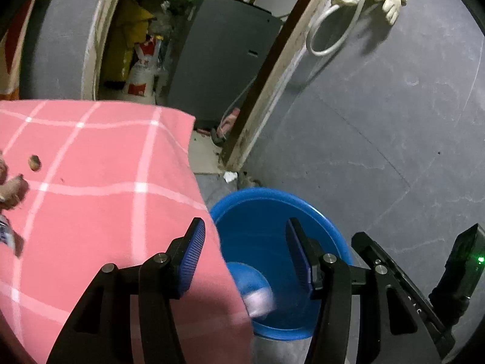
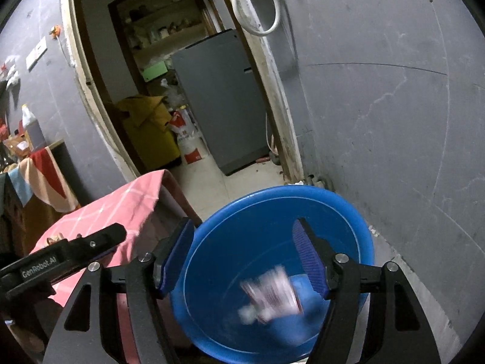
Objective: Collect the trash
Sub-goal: 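Carry both wrappers over the blue bucket and open both grippers to drop them, then bring both tools back over the trash pile on the table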
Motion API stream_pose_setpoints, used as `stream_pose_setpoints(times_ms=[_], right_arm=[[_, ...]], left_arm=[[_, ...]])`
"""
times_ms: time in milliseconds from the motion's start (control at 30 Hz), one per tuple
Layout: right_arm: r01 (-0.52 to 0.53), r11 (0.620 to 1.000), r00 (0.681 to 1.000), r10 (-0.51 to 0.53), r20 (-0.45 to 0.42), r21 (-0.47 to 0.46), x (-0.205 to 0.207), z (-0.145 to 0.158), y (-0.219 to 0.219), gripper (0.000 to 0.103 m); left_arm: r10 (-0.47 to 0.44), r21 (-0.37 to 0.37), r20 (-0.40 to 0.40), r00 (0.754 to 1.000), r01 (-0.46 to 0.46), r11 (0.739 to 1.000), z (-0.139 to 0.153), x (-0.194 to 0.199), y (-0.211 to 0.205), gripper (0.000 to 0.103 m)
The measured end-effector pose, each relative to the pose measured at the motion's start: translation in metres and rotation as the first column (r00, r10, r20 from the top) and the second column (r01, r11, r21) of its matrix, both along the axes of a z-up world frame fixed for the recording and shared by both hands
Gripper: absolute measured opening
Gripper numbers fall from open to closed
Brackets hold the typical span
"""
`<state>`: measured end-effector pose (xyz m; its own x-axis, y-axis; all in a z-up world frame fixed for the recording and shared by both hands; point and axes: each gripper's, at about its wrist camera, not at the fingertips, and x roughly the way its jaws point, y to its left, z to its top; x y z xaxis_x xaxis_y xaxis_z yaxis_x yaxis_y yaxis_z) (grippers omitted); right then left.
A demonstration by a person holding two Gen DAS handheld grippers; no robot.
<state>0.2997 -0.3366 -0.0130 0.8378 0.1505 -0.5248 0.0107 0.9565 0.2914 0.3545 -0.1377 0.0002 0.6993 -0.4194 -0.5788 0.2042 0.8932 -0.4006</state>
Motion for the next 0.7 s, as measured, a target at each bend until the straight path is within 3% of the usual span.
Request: stream_pose_setpoints(times_ms=[133,233,333,500,700], right_arm=[[0.002,1.000,0.999,-0.002,0.034,-0.008,-0.006,0.009,0.002,0.069],[0.006,1.000,0.997,-0.004,0.082,-0.025,-0.015,0.021,0.006,0.076],[0.005,0.999,0.989,0.002,0.146,-0.048,-0.027,0.037,0.014,0.080],[0.004,0.996,0.967,0.018,0.254,-0.086,-0.048,0.063,0.031,0.100],[-0.025,0.992,0.925,0.071,0.373,-0.127,-0.072,0.086,0.060,0.103]], left_arm=[[0.023,0.008,0.050,0.999,-0.023,1.000,0.012,-0.009,0.012,0.054],[0.051,0.011,0.105,0.993,-0.053,0.999,0.024,-0.022,0.026,0.062],[0.081,0.018,0.170,0.982,-0.085,0.996,0.035,-0.037,0.040,0.075],[0.150,0.017,0.301,0.942,-0.163,0.987,0.055,-0.071,0.069,0.098],[0.215,0.006,0.413,0.885,-0.239,0.971,0.073,-0.107,0.098,0.101]])
